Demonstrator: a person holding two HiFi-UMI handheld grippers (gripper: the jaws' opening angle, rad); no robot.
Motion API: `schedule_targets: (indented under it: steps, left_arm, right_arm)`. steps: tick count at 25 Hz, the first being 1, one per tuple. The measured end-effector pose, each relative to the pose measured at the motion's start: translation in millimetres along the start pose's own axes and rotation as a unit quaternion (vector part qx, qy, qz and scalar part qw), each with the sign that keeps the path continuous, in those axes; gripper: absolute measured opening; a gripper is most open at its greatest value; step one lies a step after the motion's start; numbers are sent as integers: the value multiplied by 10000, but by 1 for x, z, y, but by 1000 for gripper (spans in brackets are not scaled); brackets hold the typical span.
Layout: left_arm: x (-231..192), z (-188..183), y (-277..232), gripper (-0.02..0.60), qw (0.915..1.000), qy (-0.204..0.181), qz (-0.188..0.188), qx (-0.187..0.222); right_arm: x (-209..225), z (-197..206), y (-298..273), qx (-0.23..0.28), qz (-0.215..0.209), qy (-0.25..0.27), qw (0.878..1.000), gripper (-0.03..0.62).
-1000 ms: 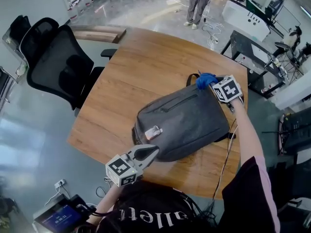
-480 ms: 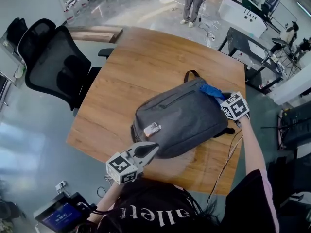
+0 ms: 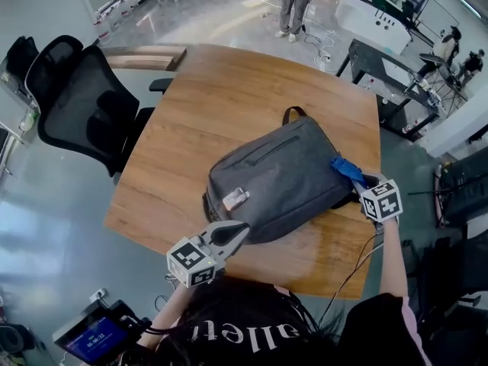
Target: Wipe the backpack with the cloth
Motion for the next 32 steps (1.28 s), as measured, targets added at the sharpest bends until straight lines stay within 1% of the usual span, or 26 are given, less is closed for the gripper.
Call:
schedule_targets:
  steps: [7, 12, 19, 23, 28, 32]
  left_arm:
    - [-1, 3, 3, -3, 10000, -35, 4, 0]
    - [-3, 5, 8, -3, 10000, -38, -8, -24]
    - [1, 11, 19, -3, 9999, 2, -98, -125]
    - [-4, 21, 30, -2, 9996, 76, -178, -221]
    - [0, 24, 45, -2, 9989, 80, -275, -362]
    - [-6, 31, 53, -2, 9983, 67, -318, -475]
  right_arm:
    - [-28, 38, 30, 171, 273, -775, 9965, 78]
    - [-51, 59, 37, 233, 309, -1244, 9915, 78]
    - [-73, 59, 42, 482, 336, -1648, 9846, 78]
    - [-99, 60, 35, 581, 227, -1809, 9815, 78]
    - [-132, 62, 41, 743, 74, -2070, 9755, 78]
    - [-155, 71, 47, 869, 93, -2295, 9694, 78]
Point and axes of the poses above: the fingertips, and each gripper's own axes: y backward along the fingers, x to its right, z out of its underside, the point moved 7 cm from there along y, backward along the fingers, and after that the axes turned 8 degrees about x, right-handed, at the moved point
